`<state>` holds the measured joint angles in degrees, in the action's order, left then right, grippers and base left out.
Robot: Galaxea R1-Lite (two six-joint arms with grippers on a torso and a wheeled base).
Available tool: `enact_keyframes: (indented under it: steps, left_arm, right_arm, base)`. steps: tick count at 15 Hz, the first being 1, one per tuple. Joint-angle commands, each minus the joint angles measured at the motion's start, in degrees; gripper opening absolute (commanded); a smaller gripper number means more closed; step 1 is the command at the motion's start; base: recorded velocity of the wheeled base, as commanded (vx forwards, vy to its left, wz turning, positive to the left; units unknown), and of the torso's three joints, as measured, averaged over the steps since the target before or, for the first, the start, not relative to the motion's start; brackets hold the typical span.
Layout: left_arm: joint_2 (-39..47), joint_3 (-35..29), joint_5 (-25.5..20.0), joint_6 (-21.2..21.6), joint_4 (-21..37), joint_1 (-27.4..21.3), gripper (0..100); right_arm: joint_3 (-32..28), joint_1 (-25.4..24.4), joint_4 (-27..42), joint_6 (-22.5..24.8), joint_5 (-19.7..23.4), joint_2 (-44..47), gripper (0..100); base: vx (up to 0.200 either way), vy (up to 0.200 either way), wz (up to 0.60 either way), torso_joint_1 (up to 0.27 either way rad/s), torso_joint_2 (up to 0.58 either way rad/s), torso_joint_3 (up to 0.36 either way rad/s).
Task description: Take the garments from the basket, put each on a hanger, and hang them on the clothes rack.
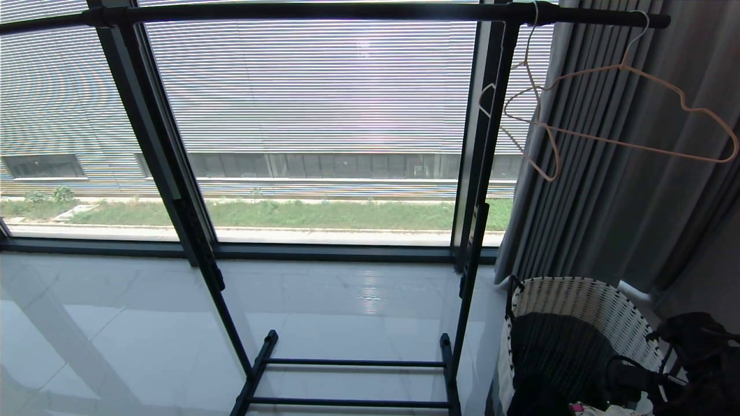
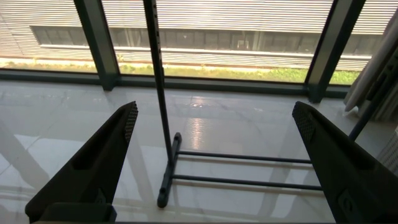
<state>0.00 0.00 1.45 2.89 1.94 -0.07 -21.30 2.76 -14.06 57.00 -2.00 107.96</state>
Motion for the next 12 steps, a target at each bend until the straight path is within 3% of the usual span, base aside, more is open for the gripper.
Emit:
enact_keyframes:
  steps: [1,4,6,7,12]
  left_arm:
    - [0.00,0.00,0.04,0.01,0.00,-0.01,100]
    - [0.00,0.00,0.04,0.01,0.00,-0.01,100]
    - [0.00,0.00,0.04,0.01,0.00,-0.01,100]
    - [0.00,0.00,0.04,0.01,0.00,-0.01,100]
    - [0.00,0.00,0.04,0.01,0.00,-0.01,100]
  right_arm:
    - [0.47,0.85,-2.38,0.30,-0.02,1.73,100]
    - [0.55,1.20,-10.47,0.30,-0.02,4.63,100]
    - [0.47,1.29,-10.91,0.21,0.24,4.54,100]
    - [0.47,1.38,-11.17,0.21,0.33,4.54,0]
    - [0.82,1.38,-14.07,0.13,1.03,-0.91,0]
  base:
    - [0.000,0.000,0.00,0.000,0.00,0.000]
    - [0.000,0.000,0.00,0.000,0.00,0.000]
    - [0.000,0.000,0.00,0.000,0.00,0.000]
    - [0.000,0.000,0.00,0.000,0.00,0.000]
    - [0.000,0.000,0.00,0.000,0.00,0.000]
